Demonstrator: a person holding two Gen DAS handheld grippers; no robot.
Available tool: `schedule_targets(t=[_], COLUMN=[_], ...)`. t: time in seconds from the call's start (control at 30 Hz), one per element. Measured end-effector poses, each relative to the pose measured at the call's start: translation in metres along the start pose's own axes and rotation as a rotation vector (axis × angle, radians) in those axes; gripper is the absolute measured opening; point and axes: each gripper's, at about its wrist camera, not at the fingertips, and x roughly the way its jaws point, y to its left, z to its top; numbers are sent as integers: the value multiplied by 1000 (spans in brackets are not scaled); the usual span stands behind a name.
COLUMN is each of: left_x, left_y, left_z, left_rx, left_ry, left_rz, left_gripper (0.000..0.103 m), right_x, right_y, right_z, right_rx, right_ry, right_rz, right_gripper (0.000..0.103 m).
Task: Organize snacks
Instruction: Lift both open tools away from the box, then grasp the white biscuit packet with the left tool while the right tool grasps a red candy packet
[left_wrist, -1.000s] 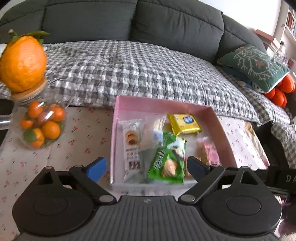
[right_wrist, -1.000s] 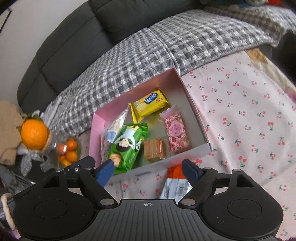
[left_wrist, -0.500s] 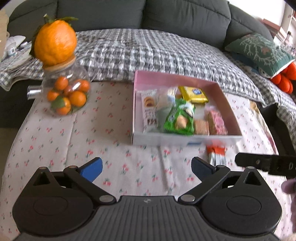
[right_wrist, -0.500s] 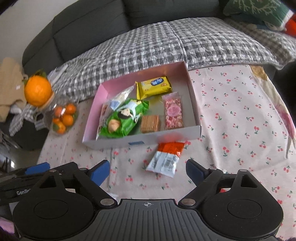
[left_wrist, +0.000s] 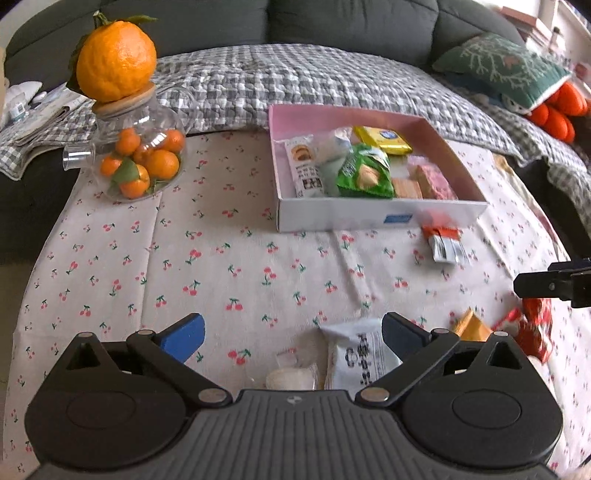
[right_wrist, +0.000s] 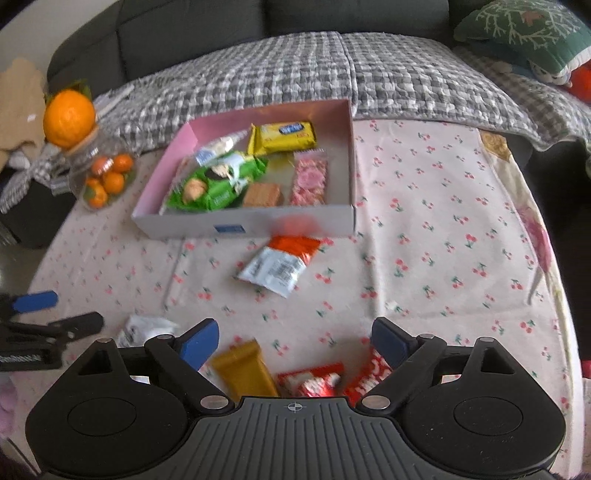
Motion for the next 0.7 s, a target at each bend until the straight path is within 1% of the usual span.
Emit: schedule_targets(t=[0.13,0.17,0.23,0.3,0.4,0.43,0.5,0.53,0.7], left_x=[-3,-4,-4,-3,2,4,7,9,17], left_y=[-8,-10,-14,-18,-20,-20,-21,-21,-23], left_z=[-7,-8,-10,-10,-12,-11,-11,-11,-11], left_rx=[35,43,61,65,38,28,14,6,-31], left_ry=[0,0,8,27,62,73,89,99,139], left_rz=[-17,-28,-66,-111,-158,-166,-177,-183,-193], left_gripper=[102,100,95,86,76,75,68,67,61], right_x=[3,3,4,6,11,12,13,13,7], right_y=[-3,-5,-10,-16,-26,-29,-33,-35,-52], right_z=[-11,-13,-17,-21,-25,-26,-27,-28,-23], right_rx=[-34,-38,-30,-3,47,59,73,86,149], right_ry=[27,34,50,78,126,138,157,161,144], right_rz=[-23,-26,-30,-21,5,8,14,16,9], right_gripper=[92,92,92,92,92,92,92,92,92])
